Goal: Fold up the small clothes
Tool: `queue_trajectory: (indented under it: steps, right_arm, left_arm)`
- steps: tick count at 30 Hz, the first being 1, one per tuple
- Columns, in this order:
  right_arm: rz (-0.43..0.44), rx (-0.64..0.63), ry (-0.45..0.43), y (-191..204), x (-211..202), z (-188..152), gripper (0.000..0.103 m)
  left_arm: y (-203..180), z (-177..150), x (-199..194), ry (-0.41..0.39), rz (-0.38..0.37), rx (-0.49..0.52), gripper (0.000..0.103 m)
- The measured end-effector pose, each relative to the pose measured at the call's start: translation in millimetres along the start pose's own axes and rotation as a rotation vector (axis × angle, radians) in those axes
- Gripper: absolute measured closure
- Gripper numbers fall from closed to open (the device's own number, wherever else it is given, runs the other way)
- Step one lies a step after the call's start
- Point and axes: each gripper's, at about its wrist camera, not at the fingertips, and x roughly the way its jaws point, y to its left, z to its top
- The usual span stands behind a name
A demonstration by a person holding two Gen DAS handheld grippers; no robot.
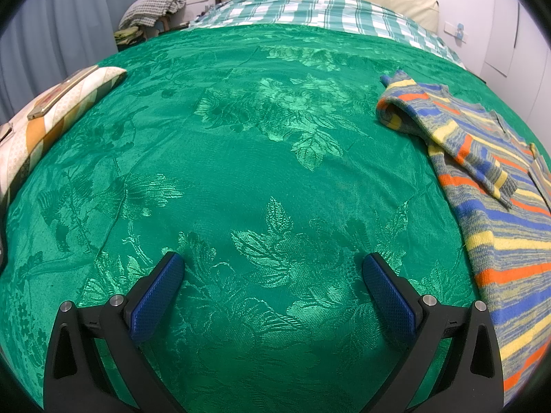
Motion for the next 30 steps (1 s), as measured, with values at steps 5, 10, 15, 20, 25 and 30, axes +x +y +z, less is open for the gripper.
queue_trajectory:
  steps: [5, 10, 15, 20, 25, 30]
  right_arm:
    - [0.001, -0.001, 0.003, -0.1, 1.1, -0.2, 0.036]
    - [0.003, 0.005, 0.0, -1.1, 1.0, -0.3, 0.036]
    - [0.005, 0.007, 0.003, -1.3, 2.3, 0.0, 0.036]
    - [0.01, 0.009, 0.004, -0.9, 2.9, -0.4, 0.036]
    - [0.005, 0.007, 0.008, 0.7, 4.2, -1.0, 0.036]
    - [0.005, 0.005, 0.01, 1.8, 4.8, -1.4, 0.036]
  left_arm:
    - [-0.3, 0.1, 0.1, 0.0, 0.0, 0.0, 0.0]
    - [-0.3, 0.1, 0.1, 0.0, 0.0, 0.0, 0.0]
    - [0.0, 0.0, 0.1, 0.0, 0.0, 0.0, 0.0]
    - [-0.4, 0.1, 0.2, 0.0, 0.0, 0.0, 0.0]
    - [-0.4, 0.1, 0.2, 0.0, 0.0, 0.0, 0.0]
    - [-0.1, 0.0, 0.2, 0.0, 0.0, 0.0, 0.0]
